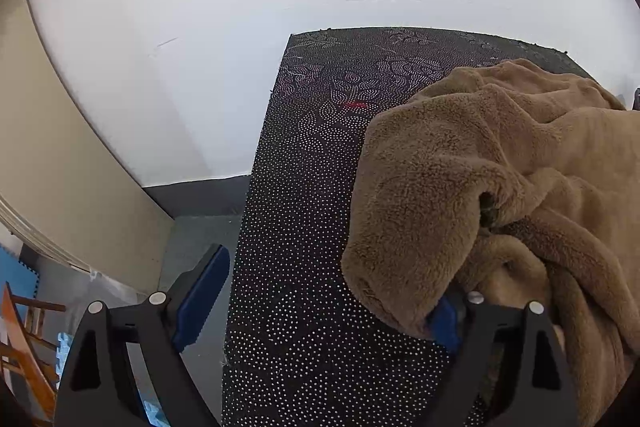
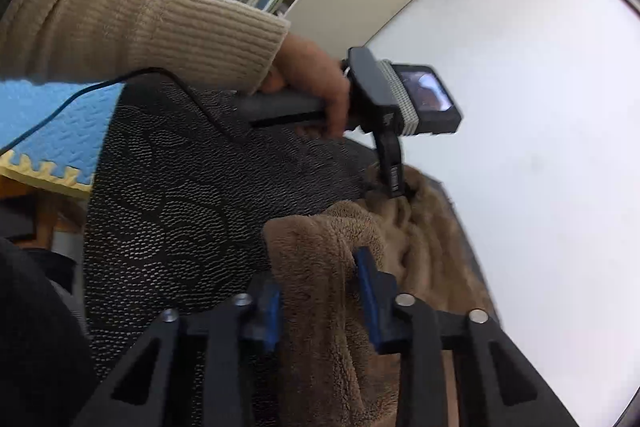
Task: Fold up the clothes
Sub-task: 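Grasp a blanket fold with the right gripper while the left gripper releases and lifts another edge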
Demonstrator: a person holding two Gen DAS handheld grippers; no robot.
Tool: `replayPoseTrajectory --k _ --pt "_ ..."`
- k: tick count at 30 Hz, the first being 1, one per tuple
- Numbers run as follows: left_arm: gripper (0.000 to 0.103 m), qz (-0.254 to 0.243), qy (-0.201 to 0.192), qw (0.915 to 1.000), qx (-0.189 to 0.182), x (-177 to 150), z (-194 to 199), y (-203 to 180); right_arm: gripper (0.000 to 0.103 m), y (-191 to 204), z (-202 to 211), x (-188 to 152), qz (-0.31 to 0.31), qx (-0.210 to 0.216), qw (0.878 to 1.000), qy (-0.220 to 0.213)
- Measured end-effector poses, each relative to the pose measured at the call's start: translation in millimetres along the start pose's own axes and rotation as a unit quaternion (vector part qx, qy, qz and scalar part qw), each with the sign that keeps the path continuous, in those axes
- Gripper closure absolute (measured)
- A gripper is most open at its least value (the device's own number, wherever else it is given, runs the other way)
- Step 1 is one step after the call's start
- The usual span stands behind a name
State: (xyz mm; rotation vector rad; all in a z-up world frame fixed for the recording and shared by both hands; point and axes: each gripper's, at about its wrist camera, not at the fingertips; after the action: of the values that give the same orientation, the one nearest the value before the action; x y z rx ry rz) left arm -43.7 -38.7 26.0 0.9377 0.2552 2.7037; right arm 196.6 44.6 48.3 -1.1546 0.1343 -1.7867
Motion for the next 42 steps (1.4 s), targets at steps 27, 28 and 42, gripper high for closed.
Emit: replayPoseTrajectory --k 27,28,42 --pt "0.010 -0.109 -0.054 0.9728 -0.197 -65 93 -63 0.093 -157 79 -28 -0.281 -0.185 0.939 -0.068" --pt "0.009 -0.126 -0.058 0.9647 -0.224 -72 103 -73 0.093 -156 78 -29 -0.279 -0.182 0.940 -0.068" --pt "0.005 -0.201 -0.028 0.9442 -0.260 -92 98 -144 0.093 -157 83 -41 -0.290 -0.169 0.940 -0.067"
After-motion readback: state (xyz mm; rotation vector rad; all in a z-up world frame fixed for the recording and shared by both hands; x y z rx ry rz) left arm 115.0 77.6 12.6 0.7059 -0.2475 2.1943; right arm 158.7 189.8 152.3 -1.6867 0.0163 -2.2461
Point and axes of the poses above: each gripper's, at about its wrist camera, not at the fingertips, and z roughly against the way its jaws point, y to its left, x to its top, and after that the axes turned 12 degrees about -z, right-handed
